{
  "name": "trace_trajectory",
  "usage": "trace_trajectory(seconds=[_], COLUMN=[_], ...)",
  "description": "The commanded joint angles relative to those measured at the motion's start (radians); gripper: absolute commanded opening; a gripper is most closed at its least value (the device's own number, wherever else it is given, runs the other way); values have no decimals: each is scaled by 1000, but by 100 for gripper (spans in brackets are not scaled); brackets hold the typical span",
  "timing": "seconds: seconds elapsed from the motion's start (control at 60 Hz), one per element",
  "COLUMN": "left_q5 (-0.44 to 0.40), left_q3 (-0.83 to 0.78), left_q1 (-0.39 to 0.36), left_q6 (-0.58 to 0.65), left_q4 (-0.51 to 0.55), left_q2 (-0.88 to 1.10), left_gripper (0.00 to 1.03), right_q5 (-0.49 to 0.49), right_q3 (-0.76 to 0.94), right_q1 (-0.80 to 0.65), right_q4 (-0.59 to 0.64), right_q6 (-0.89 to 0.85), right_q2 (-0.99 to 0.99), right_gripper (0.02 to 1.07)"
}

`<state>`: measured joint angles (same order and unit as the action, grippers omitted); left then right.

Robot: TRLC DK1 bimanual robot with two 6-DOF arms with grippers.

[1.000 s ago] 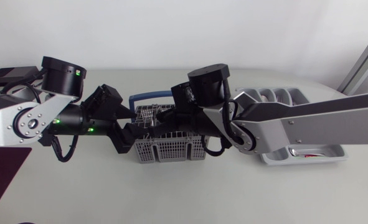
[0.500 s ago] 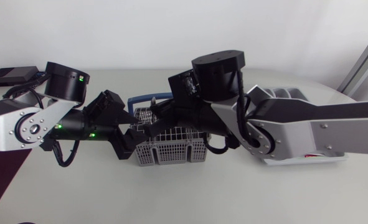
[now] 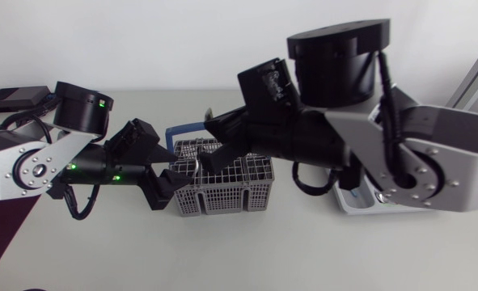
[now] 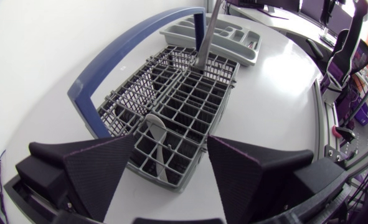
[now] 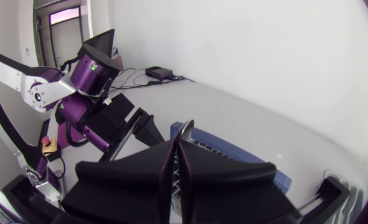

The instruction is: Unload the cutlery basket into the drawer organizer.

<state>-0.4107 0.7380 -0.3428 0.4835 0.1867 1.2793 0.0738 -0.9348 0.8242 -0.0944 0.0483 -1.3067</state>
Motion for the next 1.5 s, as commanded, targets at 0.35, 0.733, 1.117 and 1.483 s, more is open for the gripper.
trace_trajectory(seconds=[0.35, 0.733, 1.117, 1.483], left_q5=[101, 193, 217, 219], left_q3=[51, 113, 146, 152], left_q1=[-33, -73, -82, -88], left_q6=[-40, -89, -103, -108], left_q4=[69, 103, 117, 120], left_q2=[-34, 0, 26, 37], left_gripper=[98, 98, 98, 98], right_q5=[67, 196, 290, 219], right_q3=[102, 234, 327, 353], right_q1=[-255, -565, -902, -1085], right_q4=[344, 525, 564, 440], right_q6=[-252, -564, -923, -1142], right_q2=[291, 468, 409, 152], right_gripper=[8, 8, 8, 8])
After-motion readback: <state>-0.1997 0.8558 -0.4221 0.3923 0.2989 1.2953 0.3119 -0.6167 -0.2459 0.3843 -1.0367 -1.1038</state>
